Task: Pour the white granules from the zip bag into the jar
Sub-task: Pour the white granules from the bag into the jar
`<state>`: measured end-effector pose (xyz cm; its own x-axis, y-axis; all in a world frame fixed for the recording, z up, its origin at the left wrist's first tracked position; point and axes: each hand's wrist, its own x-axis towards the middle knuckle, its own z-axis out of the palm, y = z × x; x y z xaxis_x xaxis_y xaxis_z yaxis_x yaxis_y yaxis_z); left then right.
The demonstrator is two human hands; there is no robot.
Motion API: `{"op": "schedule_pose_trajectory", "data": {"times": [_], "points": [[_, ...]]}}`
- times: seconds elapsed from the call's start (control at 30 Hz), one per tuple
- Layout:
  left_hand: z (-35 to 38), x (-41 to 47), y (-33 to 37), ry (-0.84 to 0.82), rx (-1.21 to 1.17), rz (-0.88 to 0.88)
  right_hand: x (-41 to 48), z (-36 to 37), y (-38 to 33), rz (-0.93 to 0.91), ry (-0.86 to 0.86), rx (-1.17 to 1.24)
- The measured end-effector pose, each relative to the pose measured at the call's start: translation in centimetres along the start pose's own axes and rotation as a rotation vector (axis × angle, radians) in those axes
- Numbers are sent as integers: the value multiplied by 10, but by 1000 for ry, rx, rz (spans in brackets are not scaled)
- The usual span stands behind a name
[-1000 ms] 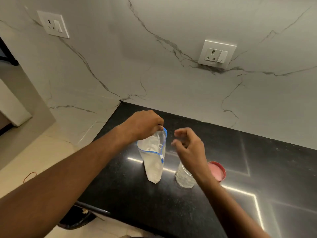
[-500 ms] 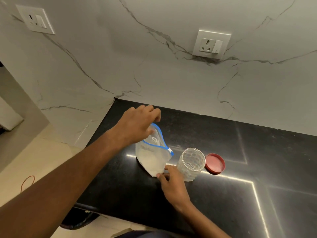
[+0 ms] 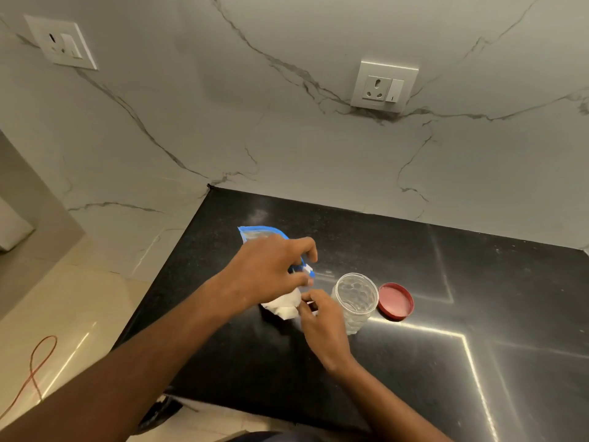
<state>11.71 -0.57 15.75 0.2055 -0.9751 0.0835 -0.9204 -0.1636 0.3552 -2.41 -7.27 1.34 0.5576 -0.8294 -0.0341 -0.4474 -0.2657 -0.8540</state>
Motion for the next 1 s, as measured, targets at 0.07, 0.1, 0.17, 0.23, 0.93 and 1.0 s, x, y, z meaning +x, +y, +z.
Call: {"op": "schedule_pose_trajectory", "data": {"times": [0.07, 0.1, 0.17, 0.23, 0.93, 1.0], "points": [[-8, 4, 1, 99, -89, 41, 1, -9, -8, -20, 31, -2], [-14, 6, 3, 143, -143, 66, 1, -16, -12, -33, 47, 10], [-30, 12, 10, 215, -247, 114, -1, -32, -22, -70, 78, 34], [-49, 17, 22, 273, -310, 150, -4, -51, -34, -112, 107, 77], [-27, 84, 139, -44, -1019, 134, -37, -268, 3, -40, 447, 595], [-10, 84, 135, -44, -1073, 119, -37, -275, 10, -85, 463, 550]]}}
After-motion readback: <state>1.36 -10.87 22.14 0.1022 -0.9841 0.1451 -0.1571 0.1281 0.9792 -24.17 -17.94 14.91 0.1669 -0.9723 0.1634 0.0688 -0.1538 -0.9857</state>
